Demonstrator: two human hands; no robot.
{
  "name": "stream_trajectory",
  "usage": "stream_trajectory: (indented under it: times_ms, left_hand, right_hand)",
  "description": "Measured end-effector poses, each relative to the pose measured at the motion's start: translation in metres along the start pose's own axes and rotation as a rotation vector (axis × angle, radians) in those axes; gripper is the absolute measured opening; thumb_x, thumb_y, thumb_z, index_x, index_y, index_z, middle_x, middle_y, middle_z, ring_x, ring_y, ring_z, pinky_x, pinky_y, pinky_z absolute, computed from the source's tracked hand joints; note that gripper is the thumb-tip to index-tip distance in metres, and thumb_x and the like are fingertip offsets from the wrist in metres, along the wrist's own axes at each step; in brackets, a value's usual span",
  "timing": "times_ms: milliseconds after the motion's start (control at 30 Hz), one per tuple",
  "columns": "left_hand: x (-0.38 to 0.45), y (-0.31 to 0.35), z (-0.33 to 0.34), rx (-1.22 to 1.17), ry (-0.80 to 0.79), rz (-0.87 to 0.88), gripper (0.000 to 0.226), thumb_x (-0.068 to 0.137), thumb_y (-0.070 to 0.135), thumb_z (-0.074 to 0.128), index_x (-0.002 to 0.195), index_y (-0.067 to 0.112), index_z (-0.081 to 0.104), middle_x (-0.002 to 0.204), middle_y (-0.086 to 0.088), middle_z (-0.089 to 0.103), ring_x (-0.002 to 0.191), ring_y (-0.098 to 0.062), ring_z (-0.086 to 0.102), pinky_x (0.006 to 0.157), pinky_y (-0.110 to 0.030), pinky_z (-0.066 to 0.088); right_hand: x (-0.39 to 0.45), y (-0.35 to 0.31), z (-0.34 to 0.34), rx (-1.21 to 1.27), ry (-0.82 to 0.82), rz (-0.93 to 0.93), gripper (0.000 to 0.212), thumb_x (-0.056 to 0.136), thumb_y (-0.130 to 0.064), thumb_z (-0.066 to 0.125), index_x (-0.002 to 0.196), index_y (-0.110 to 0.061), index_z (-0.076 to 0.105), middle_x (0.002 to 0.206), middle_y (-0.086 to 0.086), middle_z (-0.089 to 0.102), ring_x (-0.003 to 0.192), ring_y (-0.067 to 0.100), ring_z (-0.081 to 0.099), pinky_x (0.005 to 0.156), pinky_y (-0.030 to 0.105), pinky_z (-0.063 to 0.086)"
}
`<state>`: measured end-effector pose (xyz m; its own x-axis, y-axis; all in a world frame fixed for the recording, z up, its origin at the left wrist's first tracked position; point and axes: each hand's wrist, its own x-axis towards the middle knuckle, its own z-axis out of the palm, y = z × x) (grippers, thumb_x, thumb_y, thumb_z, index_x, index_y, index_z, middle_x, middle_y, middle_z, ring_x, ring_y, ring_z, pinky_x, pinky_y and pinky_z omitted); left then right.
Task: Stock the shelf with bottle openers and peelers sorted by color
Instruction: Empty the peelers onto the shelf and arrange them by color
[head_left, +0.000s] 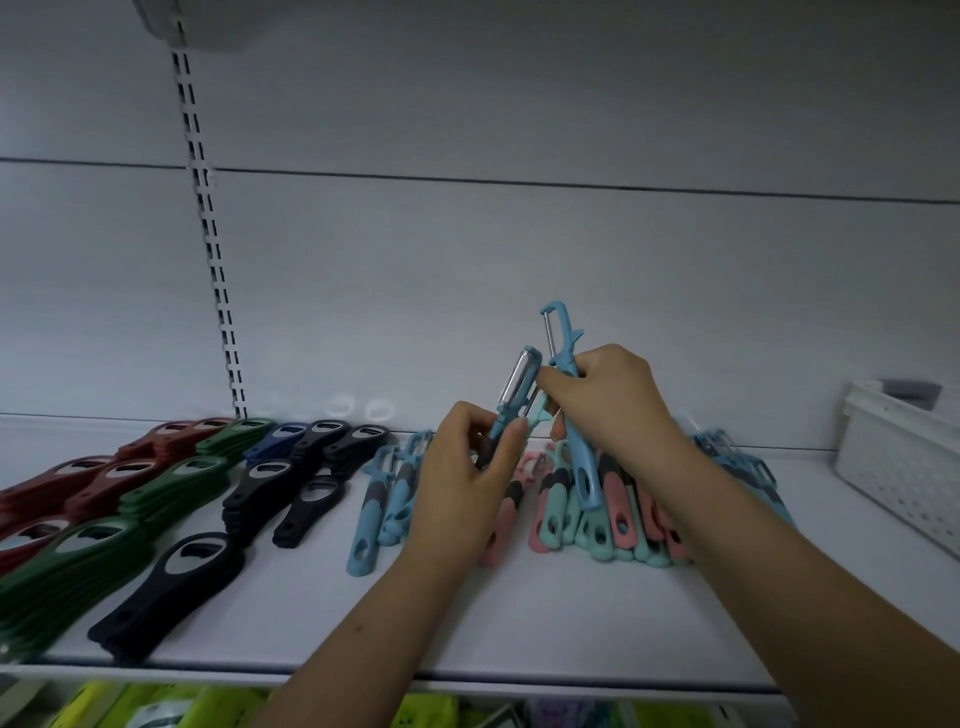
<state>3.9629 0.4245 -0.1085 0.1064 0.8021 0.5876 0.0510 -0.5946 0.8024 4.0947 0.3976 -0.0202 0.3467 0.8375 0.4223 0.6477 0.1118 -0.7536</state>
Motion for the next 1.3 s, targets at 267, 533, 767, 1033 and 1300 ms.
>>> stream_trajectory:
  times_ms: [267, 533, 767, 1033, 1300]
  left_hand:
    - [0.000, 0.003, -0.002, -0.053, 0.017, -0.073, 0.008, 0.098, 0.025, 0.058, 0.092, 0.023, 0.064, 0.085, 0.009, 0.068, 0.078, -0.012, 0.064, 0.072, -0.033, 0.056]
    - [0.005, 0.005, -0.006, -0.099, 0.040, -0.076, 0.007, 0.097, 0.020, 0.060, 0.092, 0.016, 0.065, 0.084, 0.002, 0.071, 0.079, -0.011, 0.067, 0.070, -0.024, 0.056]
    - [0.008, 0.006, -0.006, -0.251, 0.000, -0.231, 0.018, 0.100, 0.020, 0.054, 0.102, 0.009, 0.068, 0.079, 0.000, 0.072, 0.067, -0.004, 0.063, 0.061, -0.020, 0.051]
    - [0.009, 0.004, -0.009, -0.421, -0.072, -0.392, 0.021, 0.100, 0.025, 0.055, 0.093, 0.015, 0.072, 0.087, -0.008, 0.073, 0.075, -0.020, 0.063, 0.081, -0.042, 0.055]
    - [0.010, 0.006, -0.008, -0.506, -0.176, -0.484, 0.023, 0.099, 0.025, 0.056, 0.098, 0.005, 0.068, 0.078, -0.012, 0.070, 0.066, -0.022, 0.062, 0.068, -0.036, 0.056]
  right_hand:
    - [-0.003, 0.004, 0.006, 0.101, 0.007, 0.100, 0.038, 0.093, -0.025, 0.062, 0.078, 0.010, 0.065, 0.055, 0.010, 0.062, 0.036, 0.009, 0.059, 0.035, 0.016, 0.040]
    - [-0.003, 0.003, -0.001, 0.195, -0.152, 0.190, 0.055, 0.097, -0.051, 0.053, 0.071, -0.004, 0.060, 0.054, 0.009, 0.060, 0.034, 0.012, 0.048, 0.040, 0.020, 0.040]
    - [-0.012, 0.019, 0.001, 0.590, -0.200, 0.351, 0.041, 0.096, -0.048, 0.056, 0.095, -0.010, 0.073, 0.050, 0.001, 0.059, 0.037, 0.008, 0.047, 0.040, 0.019, 0.039]
    - [-0.011, 0.028, 0.005, 0.739, -0.320, 0.220, 0.020, 0.085, -0.023, 0.071, 0.095, -0.007, 0.065, 0.056, 0.010, 0.060, 0.030, 0.006, 0.039, 0.034, 0.018, 0.034]
    - [-0.002, 0.035, 0.001, 0.571, -0.245, 0.052, 0.018, 0.085, -0.024, 0.073, 0.092, -0.008, 0.068, 0.064, 0.015, 0.067, 0.032, 0.012, 0.037, 0.032, 0.018, 0.032]
